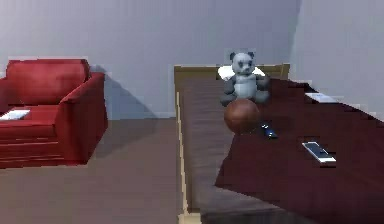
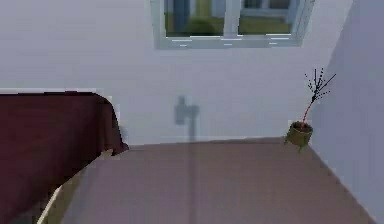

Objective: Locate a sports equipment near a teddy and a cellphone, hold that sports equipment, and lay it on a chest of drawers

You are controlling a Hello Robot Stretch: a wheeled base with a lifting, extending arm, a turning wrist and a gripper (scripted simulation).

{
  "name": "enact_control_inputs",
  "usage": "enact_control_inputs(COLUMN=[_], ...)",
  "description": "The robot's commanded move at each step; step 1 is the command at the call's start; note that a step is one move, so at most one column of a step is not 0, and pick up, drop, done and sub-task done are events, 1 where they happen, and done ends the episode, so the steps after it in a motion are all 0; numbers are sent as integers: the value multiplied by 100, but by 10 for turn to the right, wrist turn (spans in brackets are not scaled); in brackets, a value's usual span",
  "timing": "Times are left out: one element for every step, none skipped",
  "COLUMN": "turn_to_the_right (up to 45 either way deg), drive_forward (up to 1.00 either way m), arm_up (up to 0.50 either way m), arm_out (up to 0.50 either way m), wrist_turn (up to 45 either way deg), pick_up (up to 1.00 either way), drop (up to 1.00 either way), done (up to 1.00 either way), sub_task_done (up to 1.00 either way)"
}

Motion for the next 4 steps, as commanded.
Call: enact_control_inputs(turn_to_the_right=[-450,-270,450,420], drive_forward=[0,0,0,0], arm_up=[0,0,0,0], arm_out=[0,0,0,0], wrist_turn=[0,0,0,0], pick_up=[0,0,0,0], drop=[0,0,0,0], done=[0,0,0,0], sub_task_done=[0,0,0,0])
